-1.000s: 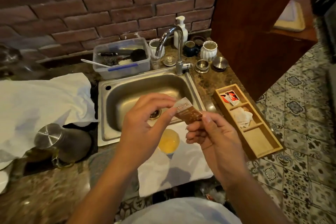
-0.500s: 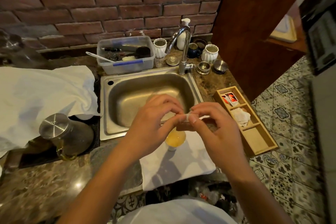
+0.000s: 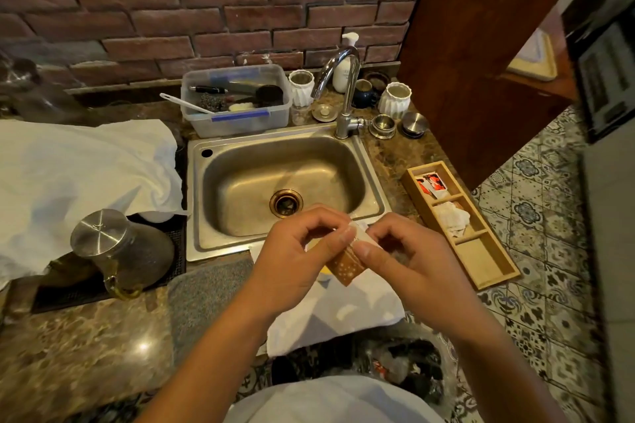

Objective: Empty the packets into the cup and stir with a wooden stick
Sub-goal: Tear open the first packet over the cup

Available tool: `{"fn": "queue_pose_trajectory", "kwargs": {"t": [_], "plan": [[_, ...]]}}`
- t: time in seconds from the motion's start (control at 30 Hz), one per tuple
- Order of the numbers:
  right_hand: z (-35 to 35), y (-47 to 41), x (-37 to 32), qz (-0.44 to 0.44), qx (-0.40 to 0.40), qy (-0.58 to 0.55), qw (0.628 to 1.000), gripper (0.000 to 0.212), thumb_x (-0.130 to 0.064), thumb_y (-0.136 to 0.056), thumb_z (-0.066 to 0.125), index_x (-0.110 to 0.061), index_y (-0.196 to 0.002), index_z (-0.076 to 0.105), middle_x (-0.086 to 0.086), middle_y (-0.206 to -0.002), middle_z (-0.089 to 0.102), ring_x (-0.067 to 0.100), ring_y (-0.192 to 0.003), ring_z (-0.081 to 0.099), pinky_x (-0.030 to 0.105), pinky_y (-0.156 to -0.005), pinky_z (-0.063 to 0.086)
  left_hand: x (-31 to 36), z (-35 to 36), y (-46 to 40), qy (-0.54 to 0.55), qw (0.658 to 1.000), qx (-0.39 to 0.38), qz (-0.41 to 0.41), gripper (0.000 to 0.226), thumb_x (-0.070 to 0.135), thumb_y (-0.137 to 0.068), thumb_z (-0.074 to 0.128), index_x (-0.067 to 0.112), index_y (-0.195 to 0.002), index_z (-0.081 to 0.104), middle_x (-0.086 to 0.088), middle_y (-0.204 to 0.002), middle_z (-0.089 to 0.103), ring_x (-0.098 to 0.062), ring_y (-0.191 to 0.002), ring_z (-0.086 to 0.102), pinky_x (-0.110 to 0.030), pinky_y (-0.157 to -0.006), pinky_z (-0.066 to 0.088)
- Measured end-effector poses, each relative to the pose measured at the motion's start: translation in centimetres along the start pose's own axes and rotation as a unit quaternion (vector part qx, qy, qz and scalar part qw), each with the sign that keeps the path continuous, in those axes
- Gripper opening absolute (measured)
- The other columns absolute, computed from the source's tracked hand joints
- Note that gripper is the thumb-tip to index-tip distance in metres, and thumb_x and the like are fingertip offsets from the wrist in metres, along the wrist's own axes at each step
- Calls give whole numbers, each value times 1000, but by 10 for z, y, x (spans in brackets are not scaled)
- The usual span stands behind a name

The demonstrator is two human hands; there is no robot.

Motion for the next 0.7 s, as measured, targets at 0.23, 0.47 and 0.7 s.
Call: {"fn": "queue_pose_trajectory", "kwargs": {"t": [0.23,0.47,0.7], "plan": [[-10,3,3,-35,94,-63,993,10,-21,-98,67,-15,-100,75,1,-90,71,24,-84,67,50,-71,55,14,-6,5,-44,997,45,42,10,25,-91,70,28,-95,79,4,-100,75,-20,-99,69,-36,-88,55],[-2,4,0,-54,79,4,995,19,-30,-99,63,-16,-99,76,-5,-86,71,20,-81,66,37,-68,53,41,-12,8,-145,982,68,99,13,16,-91,69,16,-96,80,7,-95,76,-16,-98,69,-27,-85,54],[-5,4,-6,-70,101,38,992,13,-21,-98,63,-16,-98,74,-10,-87,70,14,-81,66,22,-68,49,36,-14,8,-110,989,58,81,12,10,-94,67,12,-94,79,2,-95,76,-23,-97,70,-40,-84,57]]}}
Point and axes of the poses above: each hand's wrist, its own y-axis away from the middle knuckle, its own z-axis out of the palm, x = y × z, the point moved 9 cm from there along -y, towards the middle knuckle
